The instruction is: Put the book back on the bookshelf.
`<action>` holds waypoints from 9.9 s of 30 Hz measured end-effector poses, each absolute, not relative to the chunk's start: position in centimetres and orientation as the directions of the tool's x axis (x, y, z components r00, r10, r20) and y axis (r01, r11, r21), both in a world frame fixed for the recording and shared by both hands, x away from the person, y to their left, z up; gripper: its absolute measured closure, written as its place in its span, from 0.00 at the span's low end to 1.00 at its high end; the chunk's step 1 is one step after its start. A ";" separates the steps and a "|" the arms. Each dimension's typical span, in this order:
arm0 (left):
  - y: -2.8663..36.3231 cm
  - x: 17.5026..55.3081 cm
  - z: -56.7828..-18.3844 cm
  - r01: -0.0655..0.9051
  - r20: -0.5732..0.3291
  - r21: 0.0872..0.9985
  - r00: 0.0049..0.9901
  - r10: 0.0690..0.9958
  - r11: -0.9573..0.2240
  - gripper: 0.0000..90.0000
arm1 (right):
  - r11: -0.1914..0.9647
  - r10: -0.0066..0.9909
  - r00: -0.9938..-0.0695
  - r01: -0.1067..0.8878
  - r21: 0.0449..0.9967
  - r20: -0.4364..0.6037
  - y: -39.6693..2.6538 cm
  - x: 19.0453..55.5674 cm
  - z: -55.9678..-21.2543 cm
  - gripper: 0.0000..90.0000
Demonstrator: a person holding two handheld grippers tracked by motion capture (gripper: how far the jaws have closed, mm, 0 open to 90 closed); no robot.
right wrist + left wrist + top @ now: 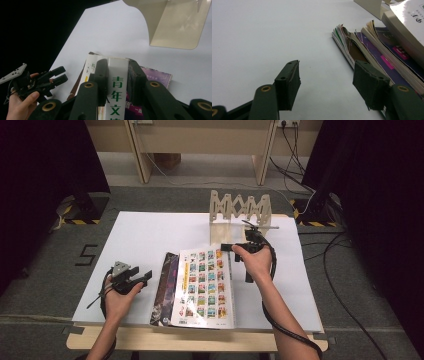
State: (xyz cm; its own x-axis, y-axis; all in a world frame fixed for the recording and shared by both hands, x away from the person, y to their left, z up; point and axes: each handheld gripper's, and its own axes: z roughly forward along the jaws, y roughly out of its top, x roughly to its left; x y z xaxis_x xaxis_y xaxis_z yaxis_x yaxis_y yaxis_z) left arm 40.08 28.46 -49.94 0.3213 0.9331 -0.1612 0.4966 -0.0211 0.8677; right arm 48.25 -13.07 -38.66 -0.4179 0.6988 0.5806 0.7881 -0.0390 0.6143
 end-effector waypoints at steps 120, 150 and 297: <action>28.3 40.0 -50.0 0.487 -0.141 0.873 0.316 0.938 -0.033 0.42 | -0.193 0.757 -0.446 0.545 0.816 0.477 -18.3 47.3 -30.8 0.83; 28.2 40.0 -49.9 0.485 -0.132 0.873 0.327 0.936 -0.046 0.42 | -0.255 0.764 -0.428 0.488 0.835 0.483 -18.7 47.4 -29.4 0.83; 28.5 40.0 -50.0 0.493 -0.155 0.870 0.323 0.934 -0.026 0.42 | -0.299 0.907 -0.246 0.192 0.935 0.341 -23.8 48.0 -24.8 0.83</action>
